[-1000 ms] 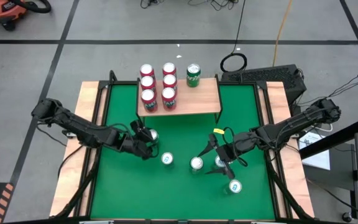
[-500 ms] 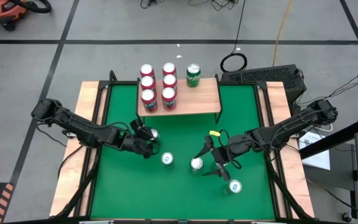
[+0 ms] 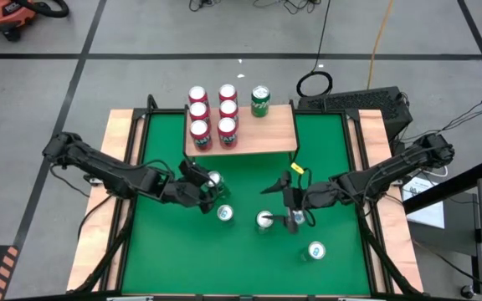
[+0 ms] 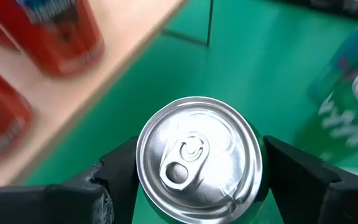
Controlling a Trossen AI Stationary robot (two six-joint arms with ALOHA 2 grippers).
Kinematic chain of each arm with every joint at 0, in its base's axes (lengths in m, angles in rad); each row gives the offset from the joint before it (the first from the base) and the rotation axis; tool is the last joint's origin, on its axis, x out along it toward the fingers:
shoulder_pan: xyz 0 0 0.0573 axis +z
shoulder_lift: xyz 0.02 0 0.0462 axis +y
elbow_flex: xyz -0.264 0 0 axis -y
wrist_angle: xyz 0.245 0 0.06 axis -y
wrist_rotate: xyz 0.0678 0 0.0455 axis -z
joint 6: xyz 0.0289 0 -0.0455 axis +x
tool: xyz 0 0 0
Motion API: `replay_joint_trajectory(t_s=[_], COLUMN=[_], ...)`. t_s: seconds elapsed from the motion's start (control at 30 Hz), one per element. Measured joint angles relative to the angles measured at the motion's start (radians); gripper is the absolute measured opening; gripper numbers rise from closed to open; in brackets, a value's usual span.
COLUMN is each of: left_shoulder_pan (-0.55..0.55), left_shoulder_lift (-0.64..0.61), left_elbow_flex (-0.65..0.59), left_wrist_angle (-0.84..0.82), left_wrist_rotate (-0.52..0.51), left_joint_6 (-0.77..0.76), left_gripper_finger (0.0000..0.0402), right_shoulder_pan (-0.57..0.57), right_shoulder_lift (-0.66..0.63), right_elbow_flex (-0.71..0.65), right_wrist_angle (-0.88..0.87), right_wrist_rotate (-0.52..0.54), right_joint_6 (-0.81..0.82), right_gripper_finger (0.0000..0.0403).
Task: Place canned beverage on shelf
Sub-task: Put the green soda can on the shelf aligned with the other green soda can
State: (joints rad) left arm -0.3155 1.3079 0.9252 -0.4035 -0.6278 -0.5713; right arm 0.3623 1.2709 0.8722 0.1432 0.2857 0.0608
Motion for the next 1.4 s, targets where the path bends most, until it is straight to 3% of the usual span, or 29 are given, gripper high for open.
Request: replay_joint_trajectory(t_s=[0.27, 0.53, 0.87, 1.1, 1.4], left_shoulder_pan=[-0.001, -0.001, -0.008, -0.008, 0.003], left_shoulder_lift=[0.0, -0.001, 0.02, 0.07, 0.149], left_elbow_flex=[0.102, 0.125, 0.125, 0.126, 0.125], left_wrist_angle=[0.002, 0.102, 0.144, 0.238, 0.402], left_wrist_rotate=[-0.026, -0.029, -0.031, -0.036, -0.042], left_joint_6=[0.0, 0.0, -0.026, -0.018, 0.036], left_gripper_finger=[0.0273, 0.0273, 0.0273, 0.0273, 0.0274], right_shoulder_pan=[0.0, -0.02, -0.077, -0.136, -0.161], right_shoulder_lift=[0.039, 0.152, 0.202, 0.202, 0.243], right_elbow_flex=[0.0, -0.001, -0.001, -0.001, -0.001], right_wrist_angle=[0.016, 0.187, 0.324, 0.316, 0.32], right_wrist_rotate=[0.14, 0.291, 0.283, 0.128, 0.072], right_joint_6=[0.0, -0.019, 0.008, 0.099, 0.085], right_gripper_finger=[0.033, 0.033, 0.0363, 0.037, 0.0359])
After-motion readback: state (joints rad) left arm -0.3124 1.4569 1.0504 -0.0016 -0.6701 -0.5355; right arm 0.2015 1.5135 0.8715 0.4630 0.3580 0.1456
